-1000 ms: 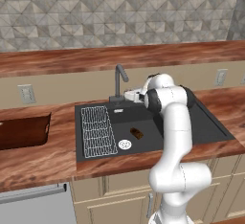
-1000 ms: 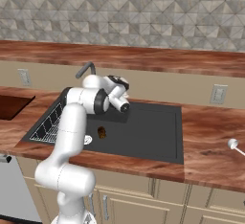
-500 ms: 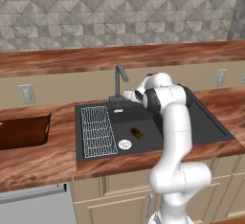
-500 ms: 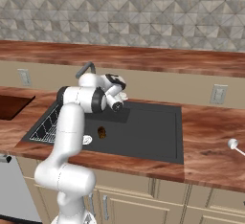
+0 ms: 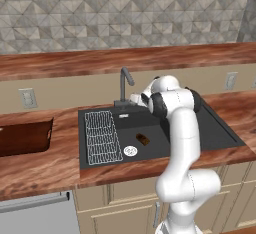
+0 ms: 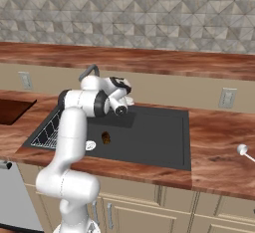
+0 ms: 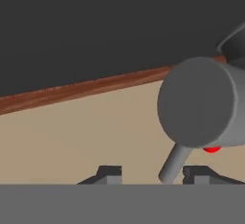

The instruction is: Pick up all produce items and place them in the sink. Turn on the sink faucet to wash them. Then turn the sink off and put them in the tray.

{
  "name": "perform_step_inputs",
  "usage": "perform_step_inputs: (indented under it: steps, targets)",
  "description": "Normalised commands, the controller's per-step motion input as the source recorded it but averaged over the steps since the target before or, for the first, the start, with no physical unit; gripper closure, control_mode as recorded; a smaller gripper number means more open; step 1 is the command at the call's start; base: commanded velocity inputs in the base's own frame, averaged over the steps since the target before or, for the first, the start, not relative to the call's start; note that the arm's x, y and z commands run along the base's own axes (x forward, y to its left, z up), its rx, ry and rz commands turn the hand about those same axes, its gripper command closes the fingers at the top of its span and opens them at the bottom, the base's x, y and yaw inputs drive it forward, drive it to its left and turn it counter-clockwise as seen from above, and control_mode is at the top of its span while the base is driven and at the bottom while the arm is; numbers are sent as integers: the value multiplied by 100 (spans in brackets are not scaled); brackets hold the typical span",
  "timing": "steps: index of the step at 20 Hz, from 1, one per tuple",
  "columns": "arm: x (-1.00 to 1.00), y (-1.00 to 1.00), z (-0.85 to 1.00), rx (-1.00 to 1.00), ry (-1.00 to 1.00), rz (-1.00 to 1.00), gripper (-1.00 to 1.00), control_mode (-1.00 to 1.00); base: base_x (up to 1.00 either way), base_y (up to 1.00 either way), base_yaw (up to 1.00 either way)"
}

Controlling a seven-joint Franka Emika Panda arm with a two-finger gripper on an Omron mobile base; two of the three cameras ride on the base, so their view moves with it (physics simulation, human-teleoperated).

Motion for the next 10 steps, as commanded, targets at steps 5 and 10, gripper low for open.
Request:
perform_step_inputs:
  steps: [5, 10]
  targets:
    - [-37, -92, -35, 2, 0, 3, 100, -100, 0, 0, 0]
    - [-29, -58, -23, 4, 0, 10, 100, -100, 0, 0, 0]
